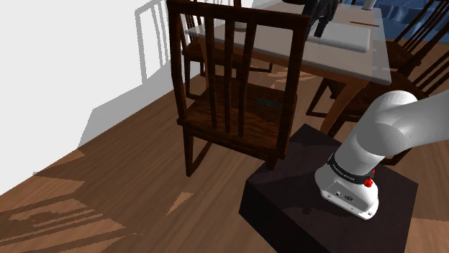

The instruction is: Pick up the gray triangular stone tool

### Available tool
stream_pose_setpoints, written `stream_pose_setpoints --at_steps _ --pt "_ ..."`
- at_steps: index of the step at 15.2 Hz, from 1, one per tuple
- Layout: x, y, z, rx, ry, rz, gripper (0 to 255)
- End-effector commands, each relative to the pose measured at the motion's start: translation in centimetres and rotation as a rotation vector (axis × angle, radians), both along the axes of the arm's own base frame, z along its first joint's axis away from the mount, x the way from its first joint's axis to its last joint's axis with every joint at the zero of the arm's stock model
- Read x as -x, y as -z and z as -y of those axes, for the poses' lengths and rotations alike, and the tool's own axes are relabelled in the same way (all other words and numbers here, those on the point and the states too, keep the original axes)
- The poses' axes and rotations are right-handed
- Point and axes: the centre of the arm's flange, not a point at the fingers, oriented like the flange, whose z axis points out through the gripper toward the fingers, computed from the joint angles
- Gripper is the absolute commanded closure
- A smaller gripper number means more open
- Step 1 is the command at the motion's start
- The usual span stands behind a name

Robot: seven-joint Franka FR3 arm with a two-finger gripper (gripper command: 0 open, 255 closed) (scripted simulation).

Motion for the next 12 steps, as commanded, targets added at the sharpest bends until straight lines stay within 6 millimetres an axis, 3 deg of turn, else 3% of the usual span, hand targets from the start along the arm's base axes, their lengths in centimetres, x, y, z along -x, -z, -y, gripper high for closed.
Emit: stream_pose_setpoints --at_steps 1,12 --pt "0.0 0.0 0.0 0.0 0.0 0.0 0" --pt "-1.5 14.0 2.4 0.06 -0.154 0.037 0"
